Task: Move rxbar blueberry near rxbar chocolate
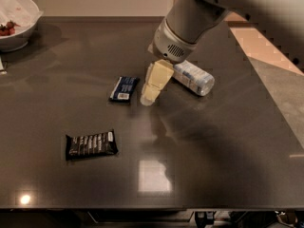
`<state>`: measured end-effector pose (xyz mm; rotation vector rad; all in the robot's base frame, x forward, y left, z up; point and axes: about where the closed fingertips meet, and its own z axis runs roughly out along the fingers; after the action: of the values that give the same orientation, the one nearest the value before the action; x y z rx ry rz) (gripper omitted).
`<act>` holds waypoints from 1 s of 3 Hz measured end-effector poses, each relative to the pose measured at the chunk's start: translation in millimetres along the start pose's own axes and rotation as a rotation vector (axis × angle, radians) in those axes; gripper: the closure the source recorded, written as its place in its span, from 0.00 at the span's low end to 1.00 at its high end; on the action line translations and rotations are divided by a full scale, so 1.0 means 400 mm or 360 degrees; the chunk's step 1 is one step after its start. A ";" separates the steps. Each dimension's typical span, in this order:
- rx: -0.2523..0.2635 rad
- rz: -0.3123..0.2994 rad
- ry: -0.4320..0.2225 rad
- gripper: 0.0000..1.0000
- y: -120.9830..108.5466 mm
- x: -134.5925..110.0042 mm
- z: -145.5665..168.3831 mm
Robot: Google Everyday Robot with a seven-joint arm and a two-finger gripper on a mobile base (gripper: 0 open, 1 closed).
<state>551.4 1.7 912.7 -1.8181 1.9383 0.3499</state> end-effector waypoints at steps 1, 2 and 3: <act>-0.0058 -0.0022 -0.0004 0.00 -0.010 -0.046 0.090; -0.0093 -0.0034 0.0006 0.00 -0.019 -0.071 0.165; -0.0108 -0.0034 0.0015 0.00 -0.035 -0.079 0.221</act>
Offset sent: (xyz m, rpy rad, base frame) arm 0.0312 0.0823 -0.0678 -0.0125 0.0599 0.0613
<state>579.5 70.5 853.6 -1.8853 1.9336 0.4054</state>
